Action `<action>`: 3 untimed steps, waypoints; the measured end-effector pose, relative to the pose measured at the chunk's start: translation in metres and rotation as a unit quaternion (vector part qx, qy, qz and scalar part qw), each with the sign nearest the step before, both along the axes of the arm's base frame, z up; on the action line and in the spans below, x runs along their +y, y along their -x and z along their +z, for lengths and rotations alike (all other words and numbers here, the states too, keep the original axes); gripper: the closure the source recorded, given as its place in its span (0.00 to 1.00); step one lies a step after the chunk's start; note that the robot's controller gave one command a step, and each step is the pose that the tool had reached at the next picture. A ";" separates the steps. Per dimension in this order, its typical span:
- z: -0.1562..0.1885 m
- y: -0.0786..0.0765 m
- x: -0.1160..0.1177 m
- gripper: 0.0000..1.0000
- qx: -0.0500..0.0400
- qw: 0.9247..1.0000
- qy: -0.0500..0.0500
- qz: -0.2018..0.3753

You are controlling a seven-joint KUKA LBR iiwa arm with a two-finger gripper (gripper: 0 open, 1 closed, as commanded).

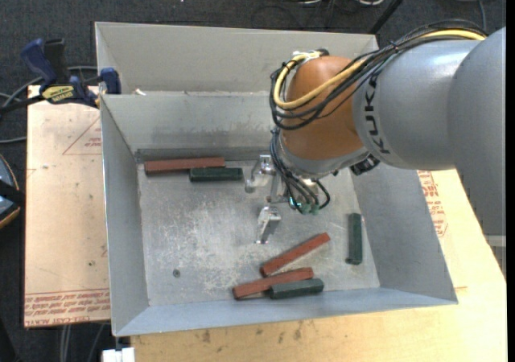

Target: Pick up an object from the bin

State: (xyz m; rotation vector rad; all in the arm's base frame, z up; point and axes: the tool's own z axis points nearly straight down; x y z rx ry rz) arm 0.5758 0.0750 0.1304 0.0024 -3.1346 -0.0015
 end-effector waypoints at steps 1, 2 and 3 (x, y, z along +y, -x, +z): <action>0.005 -0.002 0.000 0.00 -0.004 1.000 0.000 -0.001; -0.048 0.055 -0.060 1.00 -0.004 1.000 -0.004 0.005; -0.050 0.049 -0.062 0.00 -0.022 1.000 -0.002 0.003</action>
Offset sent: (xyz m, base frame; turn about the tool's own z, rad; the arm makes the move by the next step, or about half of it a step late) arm -0.0602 -0.0649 -0.0604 -0.0070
